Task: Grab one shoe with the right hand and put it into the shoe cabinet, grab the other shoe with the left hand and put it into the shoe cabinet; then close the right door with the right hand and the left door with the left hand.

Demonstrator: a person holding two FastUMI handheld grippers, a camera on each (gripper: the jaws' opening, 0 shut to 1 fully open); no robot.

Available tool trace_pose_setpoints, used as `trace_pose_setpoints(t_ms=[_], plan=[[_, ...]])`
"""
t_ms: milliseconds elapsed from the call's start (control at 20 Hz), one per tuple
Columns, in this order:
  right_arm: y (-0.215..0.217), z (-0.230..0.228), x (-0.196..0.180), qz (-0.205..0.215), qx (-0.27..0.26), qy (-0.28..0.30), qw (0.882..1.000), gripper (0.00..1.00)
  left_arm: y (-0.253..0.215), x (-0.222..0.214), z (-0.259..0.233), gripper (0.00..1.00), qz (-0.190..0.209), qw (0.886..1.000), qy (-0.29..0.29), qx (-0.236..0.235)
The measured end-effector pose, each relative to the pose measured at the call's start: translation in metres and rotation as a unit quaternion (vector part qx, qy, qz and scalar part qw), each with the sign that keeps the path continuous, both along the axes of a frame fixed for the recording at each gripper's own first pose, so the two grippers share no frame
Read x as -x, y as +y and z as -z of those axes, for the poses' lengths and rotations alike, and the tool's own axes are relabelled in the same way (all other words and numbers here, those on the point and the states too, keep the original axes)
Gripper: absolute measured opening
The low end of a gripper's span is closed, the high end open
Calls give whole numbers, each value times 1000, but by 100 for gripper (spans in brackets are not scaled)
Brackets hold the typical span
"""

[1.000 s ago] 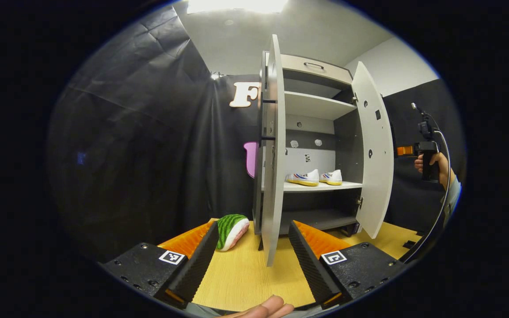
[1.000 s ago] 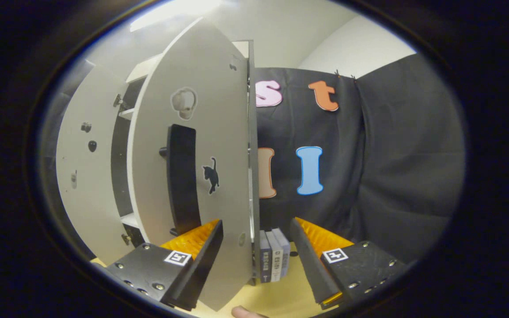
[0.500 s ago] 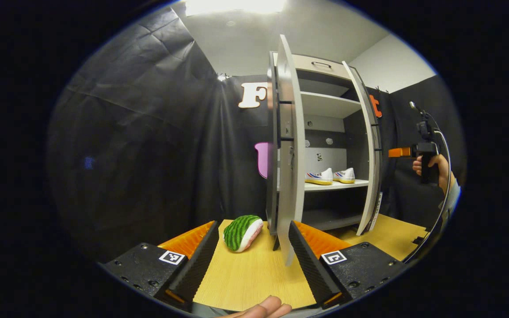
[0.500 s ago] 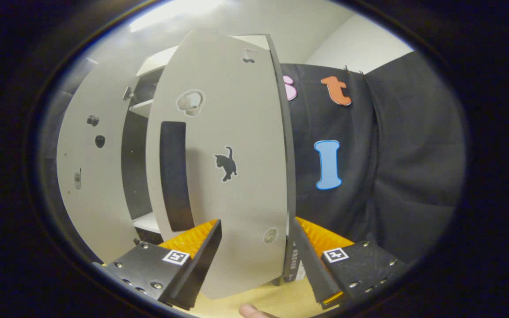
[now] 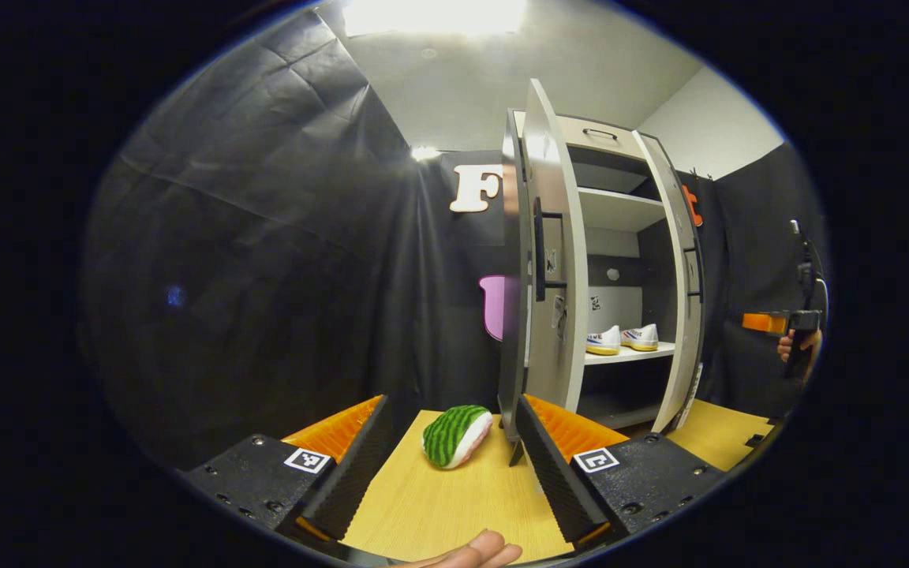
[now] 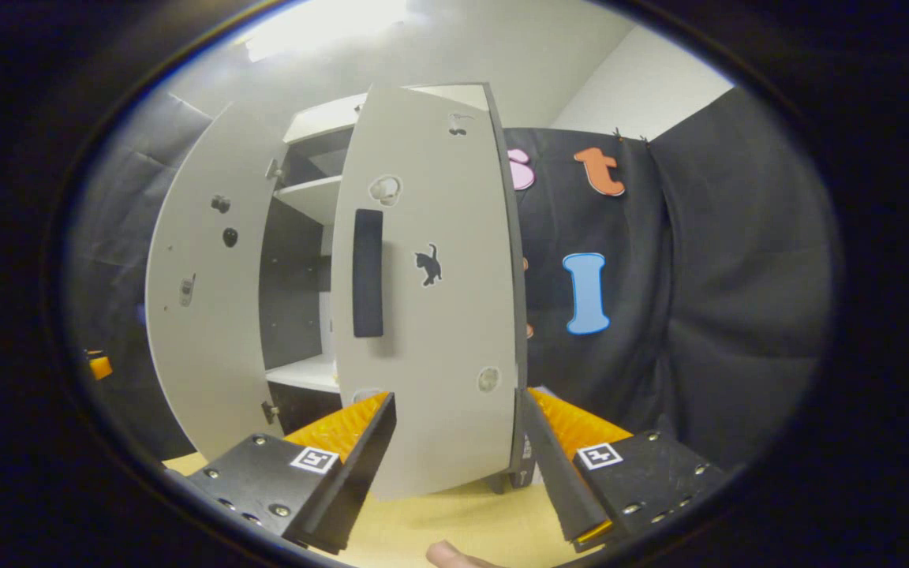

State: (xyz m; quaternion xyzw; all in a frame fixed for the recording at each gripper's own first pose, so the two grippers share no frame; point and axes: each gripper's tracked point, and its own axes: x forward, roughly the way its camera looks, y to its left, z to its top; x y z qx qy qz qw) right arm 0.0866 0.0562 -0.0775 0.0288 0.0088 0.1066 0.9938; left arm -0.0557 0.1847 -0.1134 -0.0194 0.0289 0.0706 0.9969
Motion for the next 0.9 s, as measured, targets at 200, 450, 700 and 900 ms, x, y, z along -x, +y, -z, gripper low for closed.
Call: trace_pose_setpoints(t_ms=[200,450,700,900], plan=[[1,40,47,-20,-7,15,1000,92,11,-29,-11,96,4,1000,1,15],[-9,62,84,14,-29,13,999,95,16,-80,-33,94,25,999,7,31],[-6,57,100,-5,-24,1,1000,99,13,-126,-58,96,29,999,17,16],[-11,53,101,0,-41,-3,999,95,1,-145,-76,96,26,999,17,29]])
